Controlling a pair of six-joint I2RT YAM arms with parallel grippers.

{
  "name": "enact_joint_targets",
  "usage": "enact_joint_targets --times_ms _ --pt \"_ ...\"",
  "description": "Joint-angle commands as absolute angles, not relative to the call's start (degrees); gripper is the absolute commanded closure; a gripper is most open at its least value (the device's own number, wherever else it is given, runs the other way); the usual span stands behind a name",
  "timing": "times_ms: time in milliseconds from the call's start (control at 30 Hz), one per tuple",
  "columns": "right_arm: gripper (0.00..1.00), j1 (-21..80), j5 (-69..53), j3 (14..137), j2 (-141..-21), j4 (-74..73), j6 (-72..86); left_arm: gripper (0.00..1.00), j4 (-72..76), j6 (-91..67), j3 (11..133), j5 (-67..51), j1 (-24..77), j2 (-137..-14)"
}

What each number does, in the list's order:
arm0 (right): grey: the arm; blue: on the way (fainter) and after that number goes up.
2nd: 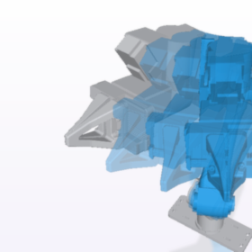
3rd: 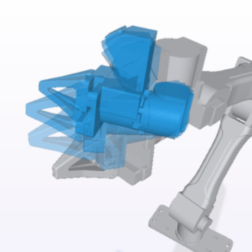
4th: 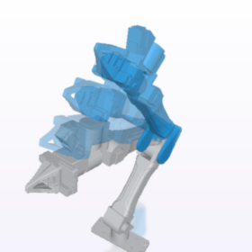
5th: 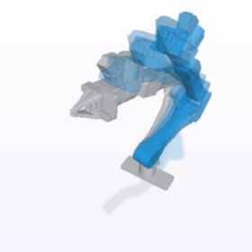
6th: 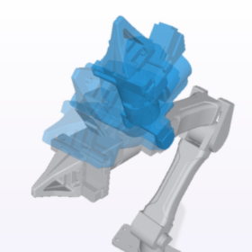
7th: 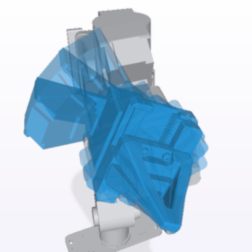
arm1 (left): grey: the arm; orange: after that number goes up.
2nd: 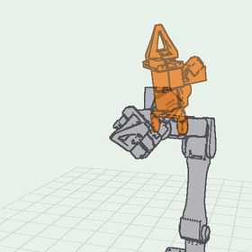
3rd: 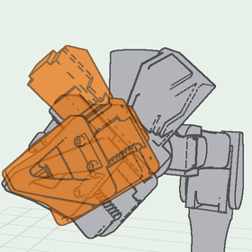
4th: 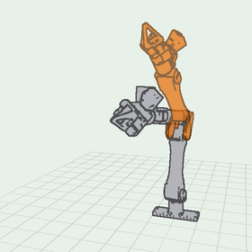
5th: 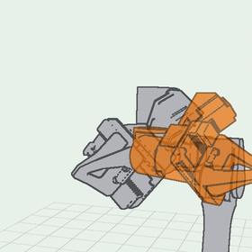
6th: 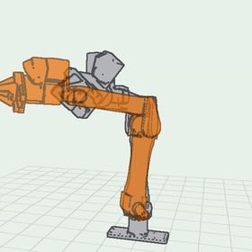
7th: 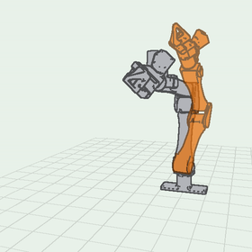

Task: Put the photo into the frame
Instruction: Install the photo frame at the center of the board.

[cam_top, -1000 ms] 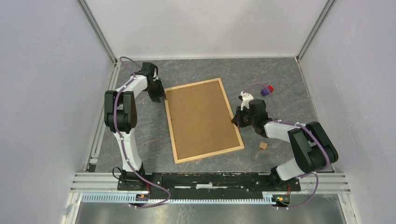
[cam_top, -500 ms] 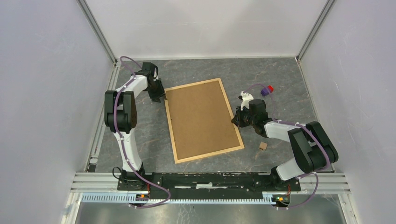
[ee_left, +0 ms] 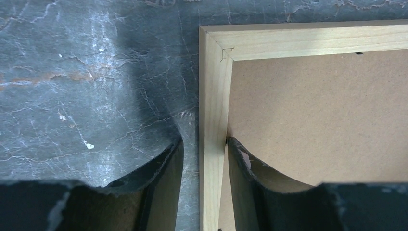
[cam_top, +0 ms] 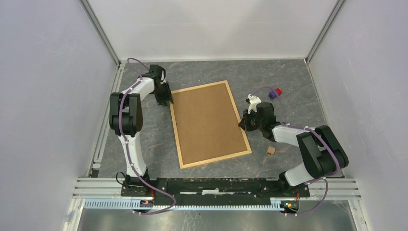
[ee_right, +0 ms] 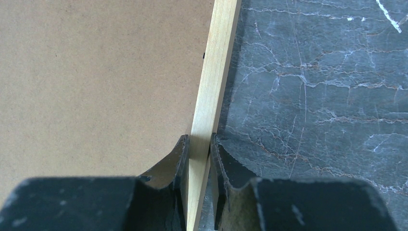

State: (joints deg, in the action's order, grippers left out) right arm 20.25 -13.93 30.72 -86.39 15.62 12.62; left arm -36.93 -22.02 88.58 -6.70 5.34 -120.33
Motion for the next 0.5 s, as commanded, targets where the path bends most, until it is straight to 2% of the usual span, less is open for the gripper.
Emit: enact_joint_targets --times_ms 0,200,333,467 --pt "1.00 21.4 -16.9 28.6 -88.2 7.8 11.4 0.53 -40.7 -19.2 88.1 -4.5 5.6 -123.9" --pt "1.00 21.4 -17.0 28.5 -88.2 7.8 11.5 0.51 -39.5 -18.5 88.4 -8.4 5.5 -123.6" --pt "1.00 21.4 -15.4 28.8 -89.0 7.7 11.4 0.39 -38.2 -19.2 87.6 -13.5 5.4 -120.3" --pt "1.00 21.4 -15.6 29.7 -89.7 6.6 11.1 0.34 -37.8 -19.8 85.7 -13.5 5.0 -116.2"
